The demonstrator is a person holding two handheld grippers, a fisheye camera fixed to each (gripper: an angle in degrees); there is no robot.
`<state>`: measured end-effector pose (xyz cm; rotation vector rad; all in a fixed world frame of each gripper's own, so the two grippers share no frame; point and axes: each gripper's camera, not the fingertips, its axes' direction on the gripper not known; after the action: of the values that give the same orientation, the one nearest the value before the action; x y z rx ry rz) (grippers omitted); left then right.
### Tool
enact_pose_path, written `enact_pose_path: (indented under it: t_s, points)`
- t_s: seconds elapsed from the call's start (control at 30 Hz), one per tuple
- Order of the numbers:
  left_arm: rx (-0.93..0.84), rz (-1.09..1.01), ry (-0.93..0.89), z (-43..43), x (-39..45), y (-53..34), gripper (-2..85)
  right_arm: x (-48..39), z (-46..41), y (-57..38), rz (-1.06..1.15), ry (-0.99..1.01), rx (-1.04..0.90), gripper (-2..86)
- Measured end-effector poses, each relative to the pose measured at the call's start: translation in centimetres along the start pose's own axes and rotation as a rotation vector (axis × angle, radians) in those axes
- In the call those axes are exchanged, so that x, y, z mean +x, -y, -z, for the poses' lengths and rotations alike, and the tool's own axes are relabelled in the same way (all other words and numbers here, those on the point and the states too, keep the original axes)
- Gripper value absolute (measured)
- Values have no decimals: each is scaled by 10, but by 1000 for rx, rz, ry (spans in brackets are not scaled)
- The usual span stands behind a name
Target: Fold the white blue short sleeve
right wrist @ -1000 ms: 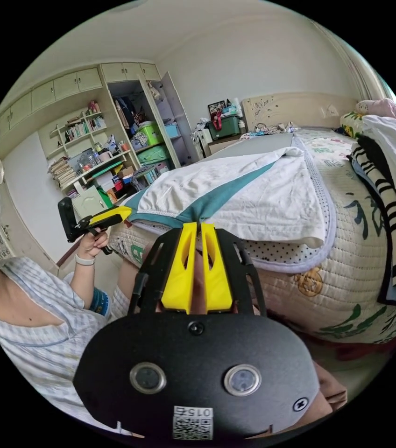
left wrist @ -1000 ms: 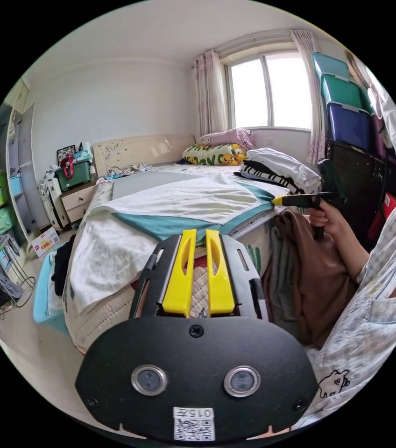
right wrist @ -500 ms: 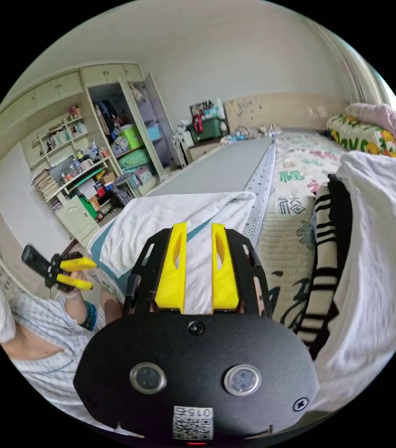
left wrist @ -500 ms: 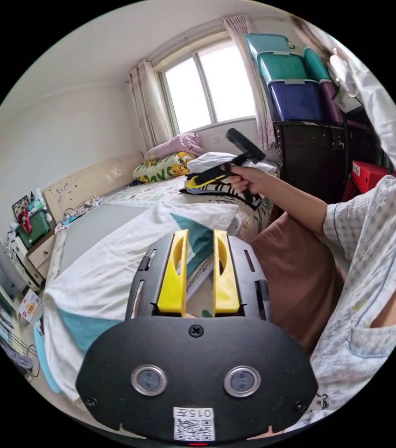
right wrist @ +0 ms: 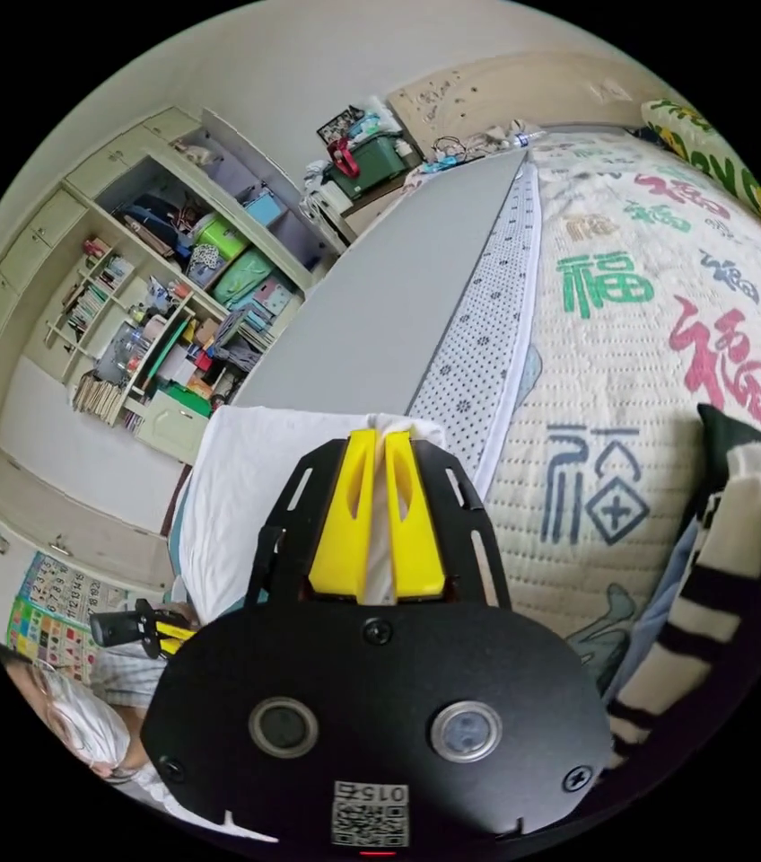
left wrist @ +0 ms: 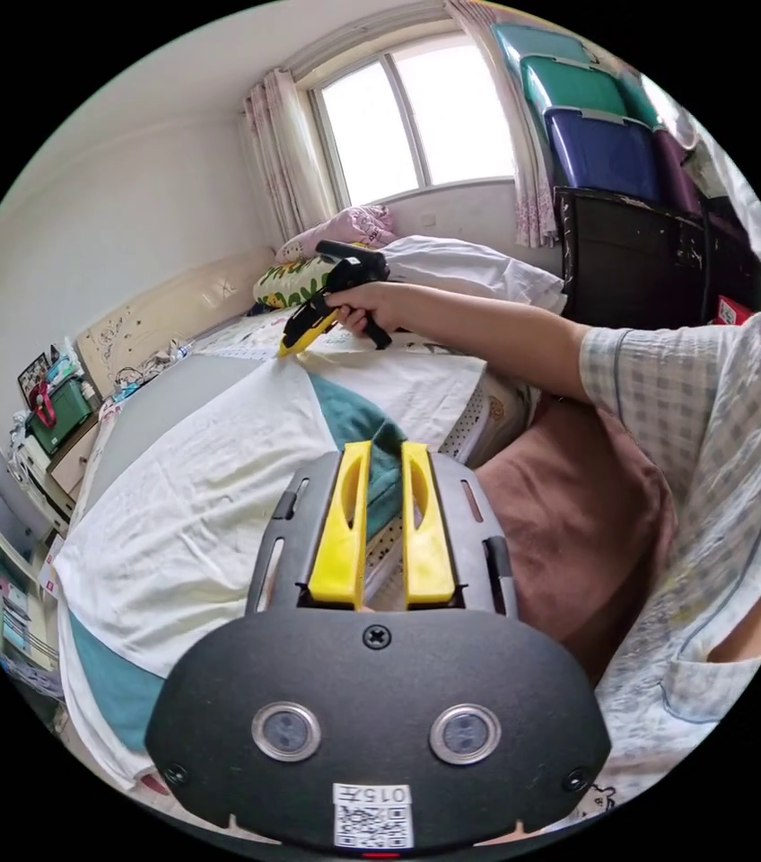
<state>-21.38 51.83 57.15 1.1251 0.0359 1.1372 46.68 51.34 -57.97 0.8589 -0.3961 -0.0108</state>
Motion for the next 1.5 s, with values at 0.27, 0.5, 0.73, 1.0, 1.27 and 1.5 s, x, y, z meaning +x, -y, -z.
enact_pose_path:
  t_s: [0.27,0.5,0.73,1.0,1.27,1.5]
  points:
    - [66,-3,-87,23,-10,41,58,-12,69,-35,141,59,147,51]
    - [23,-154,-109,-1,25,117,103,-16,78,-45,124,-8,173,81]
    - [-95,-221,-140,-56,45,175,103,-40,36,-41,164,-79,29,97]
    - [-117,-260,-21,-76,62,188,24,-43,8,-53,149,-120,35,63]
    - [-125,-330,-79,-84,71,198,3,-39,-36,-72,145,-240,67,23]
    - [-153,-338,-30,-102,68,196,19,-21,-74,-94,158,-265,71,46]
